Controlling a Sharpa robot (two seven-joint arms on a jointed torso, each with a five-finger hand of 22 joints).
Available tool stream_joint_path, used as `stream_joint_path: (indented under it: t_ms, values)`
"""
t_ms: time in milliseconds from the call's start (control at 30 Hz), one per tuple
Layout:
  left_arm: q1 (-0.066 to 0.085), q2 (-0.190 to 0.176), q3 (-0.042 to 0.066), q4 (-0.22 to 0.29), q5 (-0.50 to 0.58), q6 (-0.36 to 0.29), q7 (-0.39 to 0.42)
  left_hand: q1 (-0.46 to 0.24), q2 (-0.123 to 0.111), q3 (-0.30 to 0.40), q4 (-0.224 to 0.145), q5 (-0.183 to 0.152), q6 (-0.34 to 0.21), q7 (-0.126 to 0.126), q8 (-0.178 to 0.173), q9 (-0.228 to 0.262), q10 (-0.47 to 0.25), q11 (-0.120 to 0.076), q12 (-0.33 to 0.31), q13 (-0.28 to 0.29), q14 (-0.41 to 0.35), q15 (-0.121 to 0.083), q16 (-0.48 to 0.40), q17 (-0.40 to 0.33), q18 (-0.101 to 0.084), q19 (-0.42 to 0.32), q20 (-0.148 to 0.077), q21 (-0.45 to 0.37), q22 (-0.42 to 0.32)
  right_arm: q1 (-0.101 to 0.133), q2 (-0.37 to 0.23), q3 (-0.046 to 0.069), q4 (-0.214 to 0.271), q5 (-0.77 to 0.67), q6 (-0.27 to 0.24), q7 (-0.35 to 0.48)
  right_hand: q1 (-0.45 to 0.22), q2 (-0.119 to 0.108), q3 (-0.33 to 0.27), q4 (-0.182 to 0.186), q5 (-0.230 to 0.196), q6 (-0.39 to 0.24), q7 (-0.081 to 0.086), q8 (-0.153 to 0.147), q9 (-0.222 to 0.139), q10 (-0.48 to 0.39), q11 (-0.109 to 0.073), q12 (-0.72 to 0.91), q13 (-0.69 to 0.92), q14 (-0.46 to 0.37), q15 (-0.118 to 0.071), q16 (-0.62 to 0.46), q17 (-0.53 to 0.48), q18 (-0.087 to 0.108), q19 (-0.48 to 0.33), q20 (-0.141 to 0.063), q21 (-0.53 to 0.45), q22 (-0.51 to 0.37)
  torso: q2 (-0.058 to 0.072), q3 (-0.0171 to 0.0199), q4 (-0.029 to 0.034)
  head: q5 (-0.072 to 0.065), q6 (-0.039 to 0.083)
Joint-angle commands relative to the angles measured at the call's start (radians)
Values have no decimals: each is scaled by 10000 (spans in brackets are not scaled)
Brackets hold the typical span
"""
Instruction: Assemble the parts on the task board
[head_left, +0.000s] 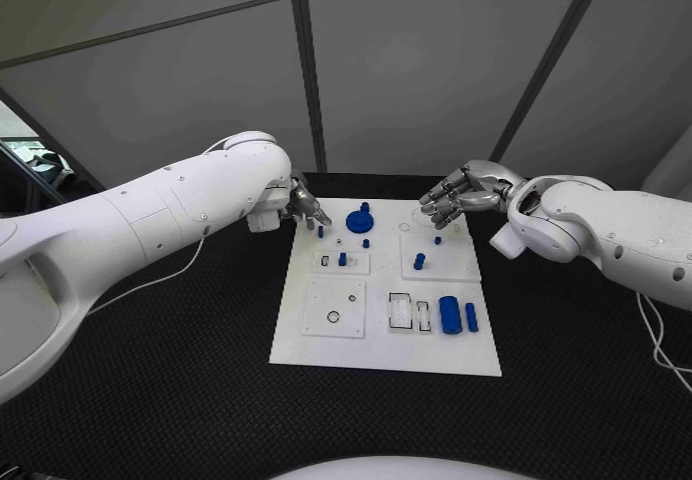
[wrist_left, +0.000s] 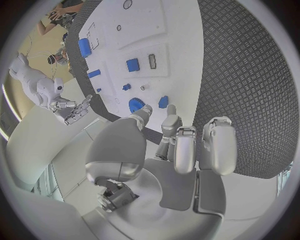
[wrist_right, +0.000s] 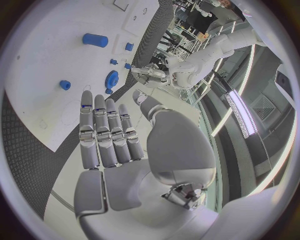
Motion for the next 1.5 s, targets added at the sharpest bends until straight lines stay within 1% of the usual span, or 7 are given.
stream_joint_path:
  t_ms: [33, 233, 367, 700, 833, 1333, 1500]
  values:
    - [-12, 76, -4, -125, -355, 204, 266, -150, -20, -70, 120, -14, 81, -2, -56, -62, 85, -6, 82, 28, 1040, 67, 52, 2576, -134, 370, 44, 69, 1527, 13, 23, 5, 5, 7, 30, 155, -89, 48, -40, 2, 61, -38, 53, -22, -4, -74, -30, -17, 13, -76, 2, -14, -17, 35, 79, 22, -67, -15, -1, 0, 0, 7, -20]
    - [-47, 136, -13, -203, -408, 154, 261, -194, -62, -138, 220, -14, 151, -23, -25, -117, 159, -21, 156, 102, 1072, 56, 99, 2629, -160, 418, 41, 179, 1604, 5, 27, 5, 1, 7, -25, 202, -80, 59, -37, -1, 67, -39, 51, -22, -3, -75, -32, -17, 13, -73, 1, -12, -20, 36, 84, 21, -70, -18, -17, 17, 3, -12, -41]
    - [-60, 155, -15, -227, -418, 80, 233, -189, -57, -142, 237, -13, 172, -30, -12, -126, 168, -26, 165, 108, 1072, 52, 99, 2629, -166, 429, 39, 204, 1622, 3, 31, 5, -1, 7, -36, 222, -73, 66, -34, -5, 71, -38, 49, -21, -3, -73, -34, -15, 14, -69, -1, -10, -22, 37, 90, 21, -72, -20, -18, 14, 2, -26, -47]
    - [-90, 272, -16, -399, -424, 302, 165, 38, 72, -66, 185, -12, 285, -79, 90, -160, 185, -69, 192, 115, 1072, 21, 99, 2629, -172, 445, 16, 238, 1650, 2, 29, 5, 18, 7, -34, 223, -66, 74, -31, -8, 75, -35, 48, -20, -2, -71, -36, -14, 15, -64, -3, -8, -23, 39, 97, 19, -73, -22, -10, 13, -8, -37, -71]
    - [-106, 322, -15, -474, -425, 305, 177, 93, 104, -47, 162, -12, 295, -85, 109, -168, 173, -75, 185, 102, 1072, 15, 99, 2629, -172, 446, 11, 241, 1654, 2, 18, 5, 43, 7, -43, 218, -64, 78, -30, -9, 76, -34, 47, -19, -2, -69, -37, -13, 15, -60, -4, -6, -24, 39, 102, 19, -74, -24, -6, 12, 13, -54, -65]
    - [-155, 430, -14, -576, -425, 319, 219, 286, 250, 29, 60, -11, 298, -94, 159, -205, 167, -86, 188, 96, 1072, 0, 99, 2629, -170, 440, -5, 231, 1653, 3, 22, 6, 76, 7, -58, 212, -58, 84, -30, -14, 78, -33, 45, -18, -1, -65, -39, -11, 16, -54, -7, -4, -27, 41, 111, 17, -77, -26, -15, 13, 7, -67, -119]
    - [-171, 446, -14, -566, -425, 105, 297, 598, 581, 258, -123, -10, 322, -141, 220, -223, 165, -129, 189, 93, 1072, -26, 99, 2629, -172, 443, -24, 242, 1666, 3, 28, 6, 77, 7, -55, 209, -58, 84, -30, -14, 78, -33, 45, -18, -1, -65, -39, -11, 16, -54, -7, -4, -27, 41, 111, 17, -77, -26, -17, 17, 11, -76, -125]
